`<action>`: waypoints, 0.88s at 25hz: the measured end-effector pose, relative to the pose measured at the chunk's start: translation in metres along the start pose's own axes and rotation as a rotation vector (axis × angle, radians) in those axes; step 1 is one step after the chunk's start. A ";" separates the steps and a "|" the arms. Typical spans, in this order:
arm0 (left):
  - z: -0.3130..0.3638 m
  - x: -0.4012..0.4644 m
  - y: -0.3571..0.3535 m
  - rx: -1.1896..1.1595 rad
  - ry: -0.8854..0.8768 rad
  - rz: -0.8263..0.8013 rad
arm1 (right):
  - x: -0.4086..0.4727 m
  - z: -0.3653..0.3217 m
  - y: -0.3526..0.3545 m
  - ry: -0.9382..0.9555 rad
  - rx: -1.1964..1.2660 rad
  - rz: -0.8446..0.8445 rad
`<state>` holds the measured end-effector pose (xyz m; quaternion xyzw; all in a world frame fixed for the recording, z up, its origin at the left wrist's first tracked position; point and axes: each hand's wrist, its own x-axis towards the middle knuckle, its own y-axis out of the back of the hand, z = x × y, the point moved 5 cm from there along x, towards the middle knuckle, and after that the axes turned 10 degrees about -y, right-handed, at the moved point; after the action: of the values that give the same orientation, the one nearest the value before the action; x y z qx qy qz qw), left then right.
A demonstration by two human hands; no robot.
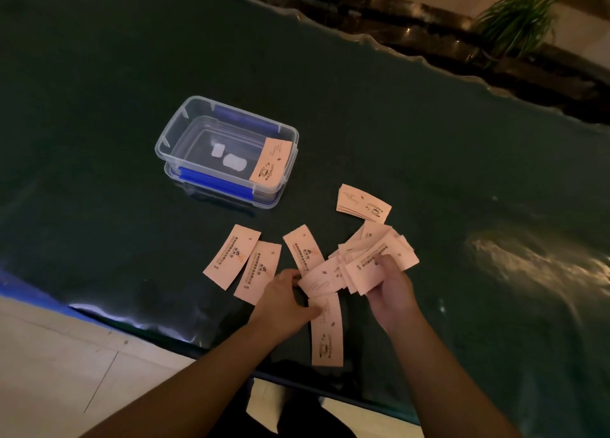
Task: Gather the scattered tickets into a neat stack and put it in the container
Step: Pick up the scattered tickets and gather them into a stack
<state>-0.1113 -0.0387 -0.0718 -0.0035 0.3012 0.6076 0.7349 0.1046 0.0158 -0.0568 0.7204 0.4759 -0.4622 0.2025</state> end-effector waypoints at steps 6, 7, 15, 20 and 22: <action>0.009 0.007 -0.005 -0.210 0.095 0.077 | -0.008 -0.008 0.006 -0.005 0.037 -0.034; 0.010 0.009 -0.004 -0.286 0.117 0.082 | -0.008 -0.008 0.007 -0.008 0.045 -0.040; 0.030 0.031 0.038 -0.368 0.091 0.126 | -0.014 -0.016 0.015 0.004 0.052 -0.024; 0.042 0.054 0.078 -0.060 -0.019 0.038 | -0.020 -0.018 0.018 -0.040 -0.107 -0.106; 0.053 0.060 0.076 -0.049 -0.031 -0.010 | -0.023 -0.011 0.008 -0.084 -0.167 -0.174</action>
<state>-0.1513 0.0541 -0.0279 -0.0134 0.2749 0.6110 0.7422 0.1142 0.0087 -0.0334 0.6370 0.5647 -0.4663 0.2407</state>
